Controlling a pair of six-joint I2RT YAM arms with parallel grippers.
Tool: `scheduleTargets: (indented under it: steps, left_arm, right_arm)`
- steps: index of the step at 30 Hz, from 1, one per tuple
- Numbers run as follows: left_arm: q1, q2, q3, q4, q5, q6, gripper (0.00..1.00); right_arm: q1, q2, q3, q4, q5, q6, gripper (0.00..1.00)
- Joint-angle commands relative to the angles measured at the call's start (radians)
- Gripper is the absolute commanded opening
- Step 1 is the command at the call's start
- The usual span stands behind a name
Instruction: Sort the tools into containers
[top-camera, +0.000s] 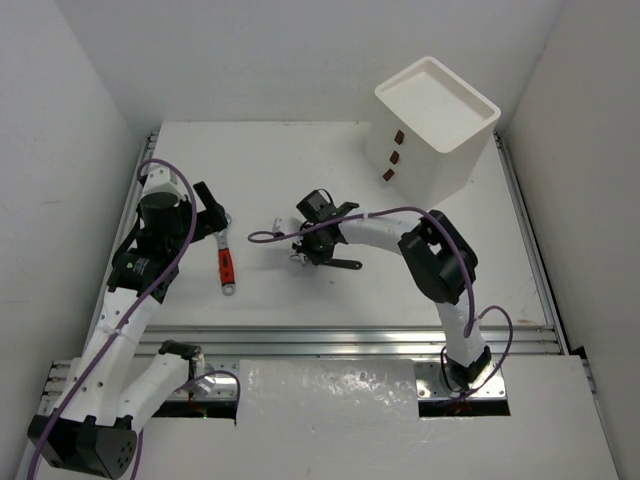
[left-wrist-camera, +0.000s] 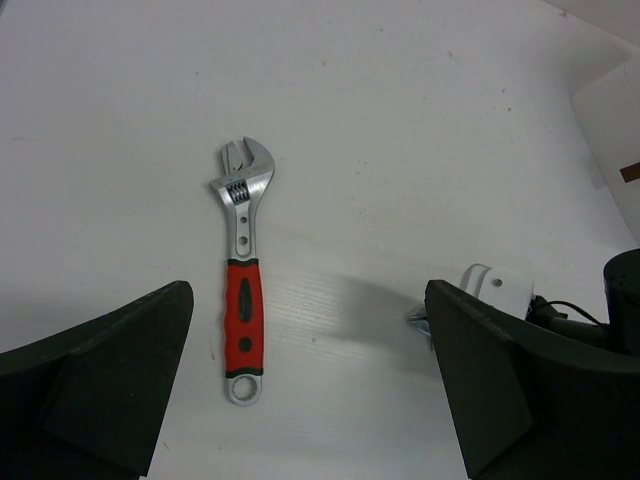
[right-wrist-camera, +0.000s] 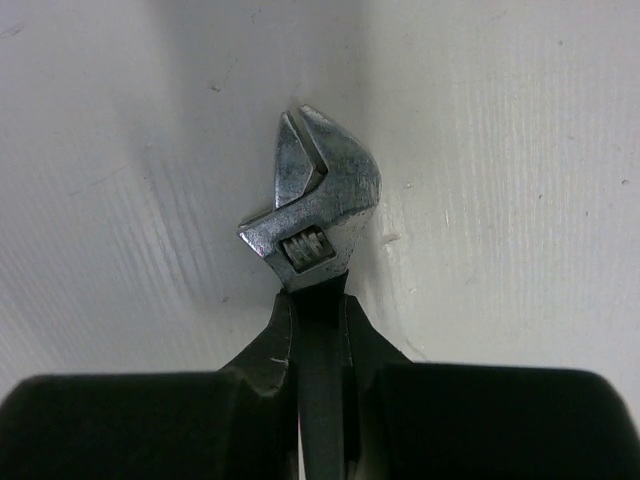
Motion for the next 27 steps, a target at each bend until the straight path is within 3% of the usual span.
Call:
scheduleTargets:
  steps: [1,7,14,18,21,27]
  left_arm:
    - [0.0,-0.012,0.001,0.05,0.009,0.012,1.0]
    - [0.0,-0.017,0.002,0.049,0.008,0.012,1.0]
    - [0.0,-0.02,0.001,0.05,0.005,0.013,1.0]
    - [0.0,-0.017,-0.001,0.05,0.006,0.012,1.0]
    - [0.0,-0.018,-0.001,0.05,0.011,0.012,1.0]
    - [0.0,-0.023,-0.005,0.055,0.029,0.012,1.0]
  right_arm:
    - [0.004,0.022,-0.054,0.0,0.003,0.042,0.0]
    - [0.003,-0.289,-0.233,0.274,0.052,0.118,0.0]
    - [-0.002,-0.48,-0.243,0.342,0.299,0.222,0.0]
    - [-0.031,-0.495,-0.125,0.322,0.411,0.14,0.0]
    - [-0.112,-0.427,0.138,0.241,0.45,0.039,0.0]
    - [-0.293,-0.251,0.458,0.263,0.508,-0.047,0.0]
